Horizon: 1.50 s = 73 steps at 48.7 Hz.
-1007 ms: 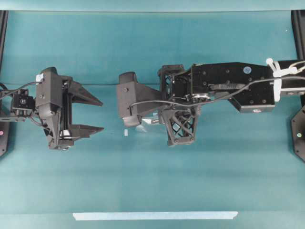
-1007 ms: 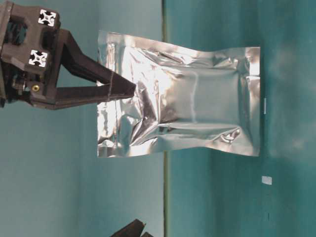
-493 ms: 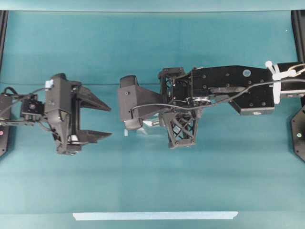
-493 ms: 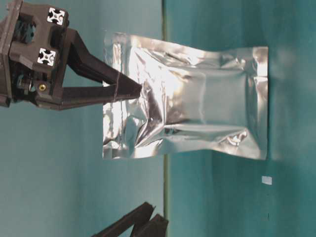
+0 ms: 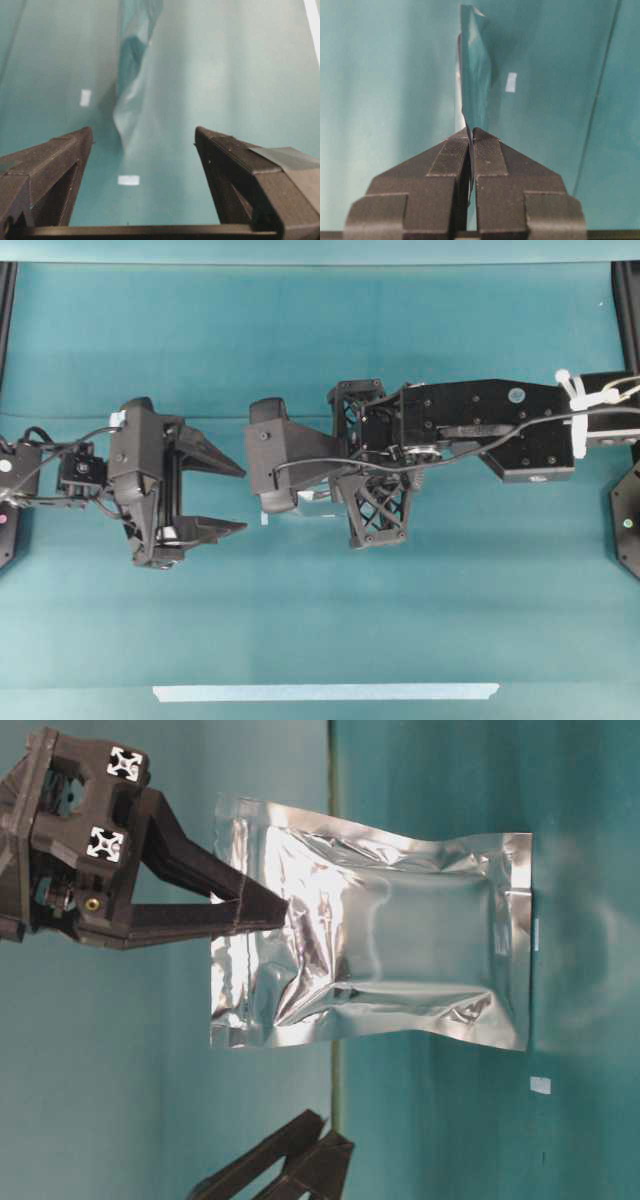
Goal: Hand over the silver zip bag and make it stand upright.
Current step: 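Close the left gripper on the bag's lower edge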
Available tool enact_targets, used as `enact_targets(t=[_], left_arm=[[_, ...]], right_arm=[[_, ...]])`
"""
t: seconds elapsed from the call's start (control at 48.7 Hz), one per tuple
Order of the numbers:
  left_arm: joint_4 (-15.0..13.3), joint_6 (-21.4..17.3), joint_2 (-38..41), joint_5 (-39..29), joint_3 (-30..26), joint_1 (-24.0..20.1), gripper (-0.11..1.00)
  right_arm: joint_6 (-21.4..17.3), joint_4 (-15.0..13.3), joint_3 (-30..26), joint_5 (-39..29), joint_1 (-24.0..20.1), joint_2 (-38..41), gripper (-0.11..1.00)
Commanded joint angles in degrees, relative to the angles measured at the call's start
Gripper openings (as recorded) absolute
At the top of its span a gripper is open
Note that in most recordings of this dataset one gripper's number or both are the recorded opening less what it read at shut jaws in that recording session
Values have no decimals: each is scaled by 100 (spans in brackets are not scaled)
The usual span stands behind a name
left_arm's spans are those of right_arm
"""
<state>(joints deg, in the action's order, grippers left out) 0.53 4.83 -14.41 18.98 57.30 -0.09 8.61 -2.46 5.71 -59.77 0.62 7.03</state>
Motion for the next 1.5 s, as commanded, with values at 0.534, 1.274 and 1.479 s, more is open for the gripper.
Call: enact_targets(t=[0.534,1.274,1.479], left_arm=[[9,167,1274,1600,-132,-97,91],[0,185,2637,2435,-993,-299,91],[9,185,2900,2443,-1230,-255,91]], right_arm=[[-18,-18,9,44,-70,-26,1],[-79,-18,26,35,-70,-18,1],[-114,-18,26,35,-70,-18,1]])
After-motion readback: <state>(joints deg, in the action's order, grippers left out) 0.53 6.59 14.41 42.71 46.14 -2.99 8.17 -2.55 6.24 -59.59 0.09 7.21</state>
